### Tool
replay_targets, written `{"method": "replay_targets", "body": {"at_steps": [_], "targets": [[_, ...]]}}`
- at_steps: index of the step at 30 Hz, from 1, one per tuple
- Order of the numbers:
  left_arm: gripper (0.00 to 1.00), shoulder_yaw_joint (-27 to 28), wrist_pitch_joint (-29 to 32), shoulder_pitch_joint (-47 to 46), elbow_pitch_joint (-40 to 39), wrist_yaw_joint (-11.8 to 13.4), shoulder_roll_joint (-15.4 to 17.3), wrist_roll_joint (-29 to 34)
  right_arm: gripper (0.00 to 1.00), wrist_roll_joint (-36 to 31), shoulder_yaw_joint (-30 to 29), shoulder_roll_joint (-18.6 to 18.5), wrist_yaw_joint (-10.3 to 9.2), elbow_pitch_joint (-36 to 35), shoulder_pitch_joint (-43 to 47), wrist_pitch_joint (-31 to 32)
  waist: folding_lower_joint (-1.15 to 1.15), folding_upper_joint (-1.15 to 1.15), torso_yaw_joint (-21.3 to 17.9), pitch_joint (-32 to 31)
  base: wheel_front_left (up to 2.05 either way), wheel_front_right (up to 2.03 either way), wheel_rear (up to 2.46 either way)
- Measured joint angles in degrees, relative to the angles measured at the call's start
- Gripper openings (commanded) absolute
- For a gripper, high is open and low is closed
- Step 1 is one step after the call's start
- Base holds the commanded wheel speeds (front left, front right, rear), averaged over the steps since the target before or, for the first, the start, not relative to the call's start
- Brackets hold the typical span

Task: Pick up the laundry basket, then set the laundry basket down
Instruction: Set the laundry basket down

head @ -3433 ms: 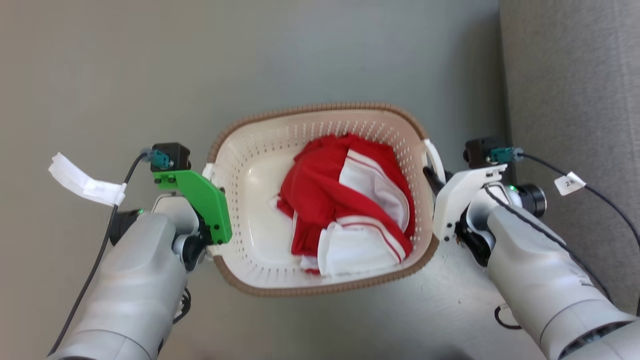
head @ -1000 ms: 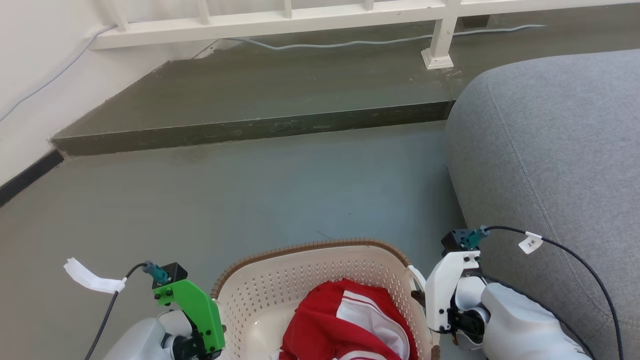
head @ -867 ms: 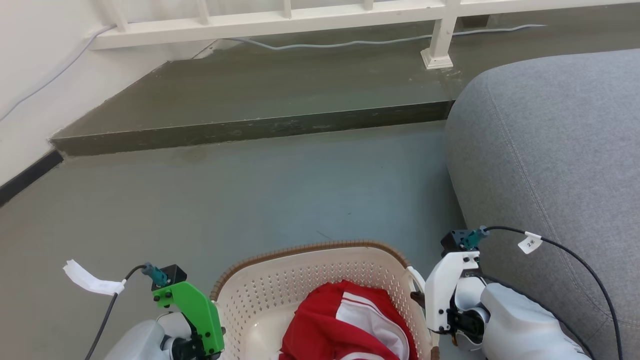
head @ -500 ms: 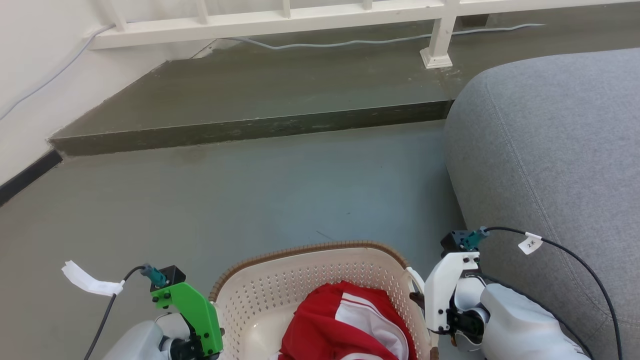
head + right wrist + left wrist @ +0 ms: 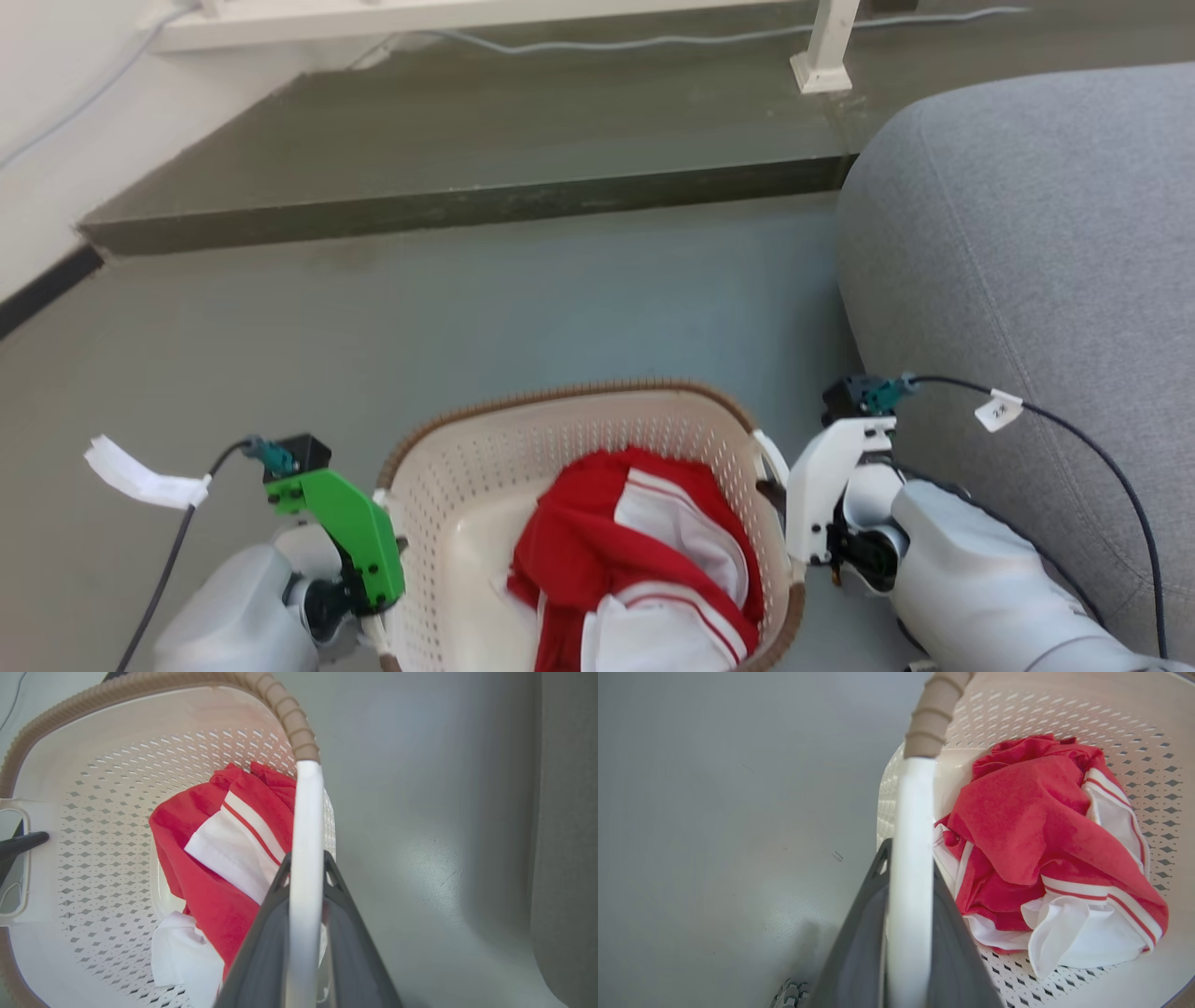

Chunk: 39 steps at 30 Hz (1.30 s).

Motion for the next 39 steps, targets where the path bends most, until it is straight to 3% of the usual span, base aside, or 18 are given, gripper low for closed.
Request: {"method": "replay_targets", "body": {"at_steps": [12, 39], "targets": [[0.0, -0.65, -4.42, -4.94, -0.4, -0.02, 0.26, 1.93, 0.0, -0.46, -0.92, 0.19, -1.02, -0.11, -4.75, -4.99, 0.0, 0.0, 0.09, 5.98, 0.0, 0.0, 0.0], [0.0, -2.72, -16.1, -17.56, -0.22, -0.11, 0.25, 8.47, 0.0, -4.22, -1.02, -0.97, -2.83, -0.48, -14.74, -17.91, 0.01, 0.0, 1.67, 27.35, 0.0, 0.0, 0.0]]}}
